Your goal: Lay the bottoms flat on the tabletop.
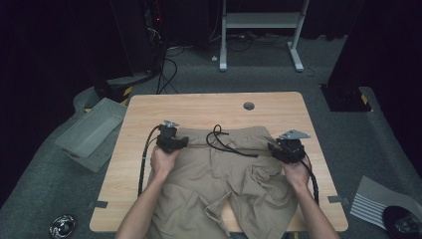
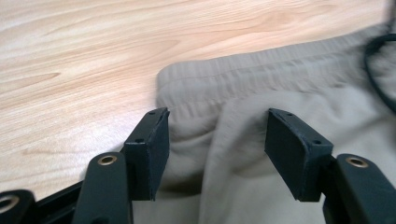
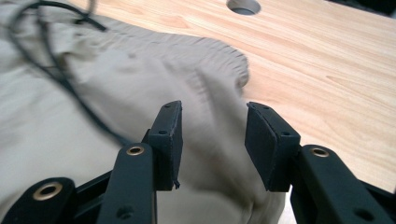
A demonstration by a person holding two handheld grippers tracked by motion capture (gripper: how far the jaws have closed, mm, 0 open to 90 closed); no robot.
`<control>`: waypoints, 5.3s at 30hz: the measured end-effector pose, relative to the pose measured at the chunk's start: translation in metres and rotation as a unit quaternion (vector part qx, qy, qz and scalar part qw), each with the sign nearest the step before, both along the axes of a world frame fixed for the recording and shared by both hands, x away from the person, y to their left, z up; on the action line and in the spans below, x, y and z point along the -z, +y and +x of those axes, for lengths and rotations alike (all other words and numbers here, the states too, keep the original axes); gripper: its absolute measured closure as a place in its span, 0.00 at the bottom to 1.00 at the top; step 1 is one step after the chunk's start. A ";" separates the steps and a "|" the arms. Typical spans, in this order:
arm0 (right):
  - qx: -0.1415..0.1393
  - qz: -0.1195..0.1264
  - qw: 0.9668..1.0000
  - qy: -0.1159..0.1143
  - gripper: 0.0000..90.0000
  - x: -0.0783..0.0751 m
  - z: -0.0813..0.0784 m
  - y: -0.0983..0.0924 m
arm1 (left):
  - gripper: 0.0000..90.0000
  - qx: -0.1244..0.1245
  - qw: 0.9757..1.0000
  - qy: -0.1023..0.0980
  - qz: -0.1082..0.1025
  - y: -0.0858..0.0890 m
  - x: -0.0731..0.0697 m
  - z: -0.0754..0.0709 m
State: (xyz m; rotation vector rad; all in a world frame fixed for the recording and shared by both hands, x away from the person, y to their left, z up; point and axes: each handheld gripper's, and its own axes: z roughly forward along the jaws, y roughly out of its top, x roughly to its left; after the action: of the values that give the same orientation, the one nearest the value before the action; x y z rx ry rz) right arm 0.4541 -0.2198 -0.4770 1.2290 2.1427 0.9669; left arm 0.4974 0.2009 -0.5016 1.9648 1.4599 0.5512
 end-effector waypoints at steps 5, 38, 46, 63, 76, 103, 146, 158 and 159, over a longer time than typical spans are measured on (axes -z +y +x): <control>0.012 -0.028 0.998 0.047 0.69 0.022 0.026 0.007 | 0.48 -0.007 1.000 0.023 0.007 -0.001 0.012 0.013; -0.023 -0.018 0.999 0.026 0.62 0.006 0.004 0.018 | 0.42 0.051 0.997 -0.040 0.038 -0.013 0.000 -0.016; -0.024 -0.021 0.996 0.080 0.60 0.037 0.027 0.019 | 0.38 0.044 0.999 -0.012 0.010 -0.016 0.020 0.004; -0.066 -0.017 0.998 0.015 0.57 0.006 -0.027 0.023 | 0.37 0.114 0.993 -0.011 0.002 -0.030 0.001 -0.044; -0.091 -0.039 0.994 0.053 0.97 0.038 -0.020 0.026 | 0.36 0.102 0.994 -0.037 0.008 -0.029 0.025 -0.044; 0.015 -0.024 0.998 0.056 0.65 0.036 -0.040 -0.034 | 0.32 0.041 0.998 -0.046 0.003 -0.025 0.028 -0.029; -0.031 -0.063 0.997 0.035 0.97 0.040 -0.066 -0.031 | 0.33 -0.008 0.999 -0.046 0.008 -0.015 0.028 -0.017; -0.004 -0.030 1.000 0.001 0.75 0.026 -0.037 -0.016 | 0.33 -0.008 0.999 -0.045 0.008 -0.015 0.027 -0.017; -0.004 -0.032 0.999 0.009 0.78 0.028 -0.032 -0.015 | 0.33 -0.008 0.999 -0.045 0.008 -0.015 0.027 -0.017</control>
State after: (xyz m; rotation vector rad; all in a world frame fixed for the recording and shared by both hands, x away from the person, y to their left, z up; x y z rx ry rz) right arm 0.4216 -0.2348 -0.5051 1.2032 2.1776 0.8867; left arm 0.4800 0.1859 -0.5290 1.9162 1.4202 0.6527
